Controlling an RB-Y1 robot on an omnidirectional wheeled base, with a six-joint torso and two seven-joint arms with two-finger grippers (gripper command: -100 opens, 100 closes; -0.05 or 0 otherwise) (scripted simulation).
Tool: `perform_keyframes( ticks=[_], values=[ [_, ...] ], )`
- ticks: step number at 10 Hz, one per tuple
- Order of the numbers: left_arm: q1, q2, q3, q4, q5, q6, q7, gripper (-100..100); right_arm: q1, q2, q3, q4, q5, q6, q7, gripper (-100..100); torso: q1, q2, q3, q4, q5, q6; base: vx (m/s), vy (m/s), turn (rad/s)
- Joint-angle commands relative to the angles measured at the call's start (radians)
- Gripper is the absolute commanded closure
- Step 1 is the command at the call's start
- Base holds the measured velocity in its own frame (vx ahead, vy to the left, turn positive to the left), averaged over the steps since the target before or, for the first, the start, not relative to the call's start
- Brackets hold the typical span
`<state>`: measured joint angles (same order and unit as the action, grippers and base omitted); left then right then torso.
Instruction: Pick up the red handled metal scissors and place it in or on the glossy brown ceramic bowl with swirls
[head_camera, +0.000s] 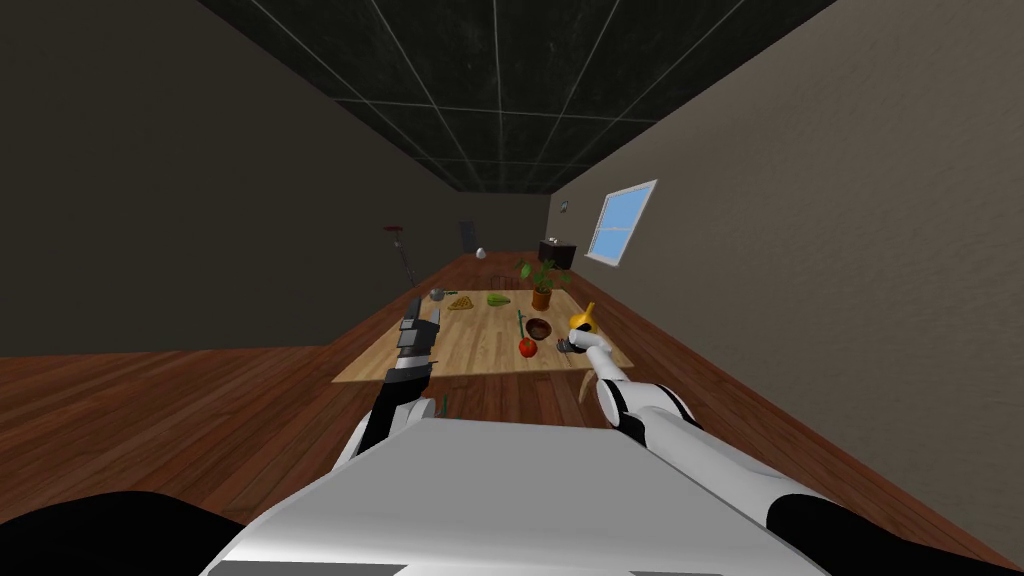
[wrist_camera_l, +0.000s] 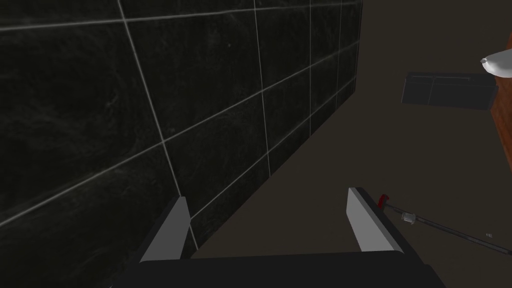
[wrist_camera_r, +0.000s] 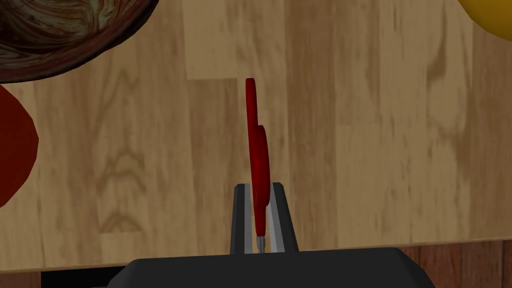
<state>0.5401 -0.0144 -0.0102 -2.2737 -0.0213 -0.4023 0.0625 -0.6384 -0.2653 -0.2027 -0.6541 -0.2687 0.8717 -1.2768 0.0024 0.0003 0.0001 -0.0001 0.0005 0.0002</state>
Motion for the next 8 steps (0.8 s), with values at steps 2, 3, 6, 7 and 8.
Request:
perform_keyframes(
  ticks=[2,3,6,7,8],
  values=[
    [0.000,0.000,0.000,0.000,0.000,0.000,0.000,0,-0.050,-0.021,0.008,0.004,0.009,0.044,-0.043,100,0.000,-0.001,0.000,0.000,0.000,0.000,-0.005,0.045,0.068],
    [0.000,0.000,0.000,0.000,0.000,0.000,0.000,0,-0.060,-0.026,0.011,0.000,0.010,0.058,-0.053,100,0.002,-0.001,0.000,0.001,0.000,-0.001,0.011,0.060,0.055],
    [0.000,0.000,0.000,0.000,0.000,0.000,0.000,0,-0.103,-0.044,0.026,-0.011,0.003,0.110,-0.090,100,0.003,-0.002,-0.001,0.001,0.001,-0.001,0.025,0.060,0.053],
    [0.000,0.000,0.000,0.000,0.000,0.000,0.000,0,-0.123,-0.052,0.034,-0.012,-0.005,0.132,-0.104,100,0.003,-0.003,-0.001,0.000,0.001,-0.001,0.035,0.062,0.059],
    [0.000,0.000,0.000,0.000,0.000,0.000,0.000,0,-0.134,-0.056,0.038,-0.012,-0.011,0.142,-0.110,100,0.003,-0.003,-0.001,0.000,0.001,-0.001,0.044,0.060,0.042]
  ],
)
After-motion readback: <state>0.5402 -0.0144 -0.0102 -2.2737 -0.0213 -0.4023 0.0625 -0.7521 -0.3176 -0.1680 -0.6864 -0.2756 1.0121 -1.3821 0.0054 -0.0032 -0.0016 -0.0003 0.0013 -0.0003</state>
